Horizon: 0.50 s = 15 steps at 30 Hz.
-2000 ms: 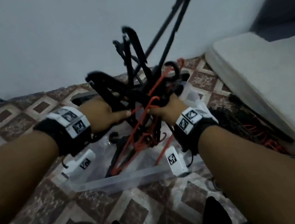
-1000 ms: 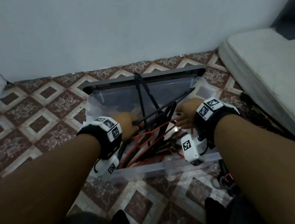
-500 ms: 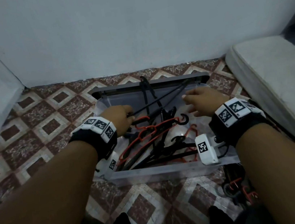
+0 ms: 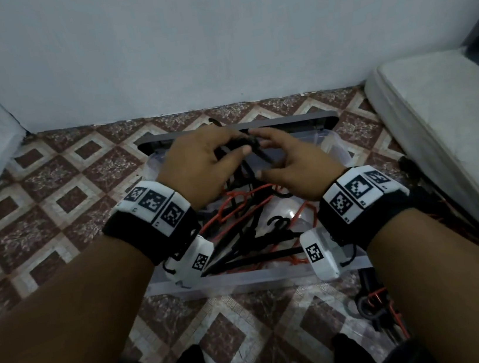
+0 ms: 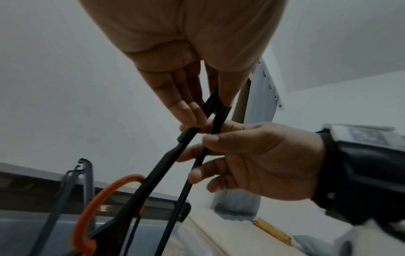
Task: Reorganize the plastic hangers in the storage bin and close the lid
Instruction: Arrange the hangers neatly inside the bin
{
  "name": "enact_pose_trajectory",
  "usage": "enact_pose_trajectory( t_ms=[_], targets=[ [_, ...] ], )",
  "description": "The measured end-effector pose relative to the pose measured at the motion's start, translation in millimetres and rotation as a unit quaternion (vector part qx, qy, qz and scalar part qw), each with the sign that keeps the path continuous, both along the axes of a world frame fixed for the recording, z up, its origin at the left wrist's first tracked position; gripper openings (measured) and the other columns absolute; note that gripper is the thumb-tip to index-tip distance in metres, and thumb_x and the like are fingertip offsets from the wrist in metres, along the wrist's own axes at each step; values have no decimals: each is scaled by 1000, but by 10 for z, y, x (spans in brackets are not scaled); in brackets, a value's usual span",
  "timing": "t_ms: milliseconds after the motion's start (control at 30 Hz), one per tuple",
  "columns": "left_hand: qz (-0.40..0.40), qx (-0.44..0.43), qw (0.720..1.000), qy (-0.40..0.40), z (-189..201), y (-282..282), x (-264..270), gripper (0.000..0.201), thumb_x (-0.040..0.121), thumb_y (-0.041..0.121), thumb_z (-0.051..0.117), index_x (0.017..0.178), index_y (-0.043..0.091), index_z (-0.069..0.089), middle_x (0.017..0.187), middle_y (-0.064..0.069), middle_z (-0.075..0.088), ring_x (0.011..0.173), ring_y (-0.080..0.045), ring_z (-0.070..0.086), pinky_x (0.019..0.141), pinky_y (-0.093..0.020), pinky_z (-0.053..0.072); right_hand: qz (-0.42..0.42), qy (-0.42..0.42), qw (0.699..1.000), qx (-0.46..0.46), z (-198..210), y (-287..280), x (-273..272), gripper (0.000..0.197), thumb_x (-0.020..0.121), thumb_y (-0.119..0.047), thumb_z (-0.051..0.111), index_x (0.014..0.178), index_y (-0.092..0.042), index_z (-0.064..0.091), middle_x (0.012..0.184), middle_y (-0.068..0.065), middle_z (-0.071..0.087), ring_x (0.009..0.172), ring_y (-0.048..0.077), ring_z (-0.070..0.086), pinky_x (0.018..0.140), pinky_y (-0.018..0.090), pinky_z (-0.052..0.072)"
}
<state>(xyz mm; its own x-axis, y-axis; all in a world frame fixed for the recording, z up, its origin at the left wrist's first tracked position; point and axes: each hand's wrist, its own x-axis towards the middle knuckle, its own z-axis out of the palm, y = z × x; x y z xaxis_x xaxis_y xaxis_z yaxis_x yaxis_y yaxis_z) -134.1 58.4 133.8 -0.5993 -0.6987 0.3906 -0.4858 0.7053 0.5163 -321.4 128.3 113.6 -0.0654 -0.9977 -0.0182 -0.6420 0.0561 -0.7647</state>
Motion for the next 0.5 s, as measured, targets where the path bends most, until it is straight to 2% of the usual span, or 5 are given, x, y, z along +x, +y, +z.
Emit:
enact_pose_trajectory(
  t_ms=[100,200,267,367,500],
  targets=[
    [-40,12,998,48,29,82,-39,23,94,38,57,111,29,69,95,11,67,87,-4,61,75,-19,47,-29,33,997,-58,58,-10,65,25,92,-31,63,117,-27,64,101,-6,70,81,8,66,70,33,55],
    [10,86,993,85,-79,-6,12,25,96,44,50,112,32,65,99,13,68,89,-5,64,76,-22,50,-76,-1,994,-78,89,-13,35,18,96,-31,58,108,-23,70,91,-4,73,77,12,70,74,37,58],
    [85,129,987,-34,-252,-152,95,37,95,45,50,126,26,56,118,5,65,103,-14,63,84,-27,48,-76,-26,993,-89,103,-7,16,15,96,-28,59,104,-23,70,90,-8,73,72,9,70,72,31,57],
    [74,201,917,-338,-632,-252,207,74,88,57,56,147,18,34,141,-8,51,120,-27,54,98,-35,46,-76,-55,990,-104,131,-19,-6,14,96,-24,59,103,-20,70,89,-7,73,72,15,71,71,31,57],
    [16,189,883,-430,-951,-268,235,38,95,42,55,119,13,60,115,-11,65,107,-29,60,88,-31,47,-84,-86,987,-106,160,-36,-68,13,97,-20,58,103,-15,69,91,0,73,74,20,72,74,40,59]
  ],
)
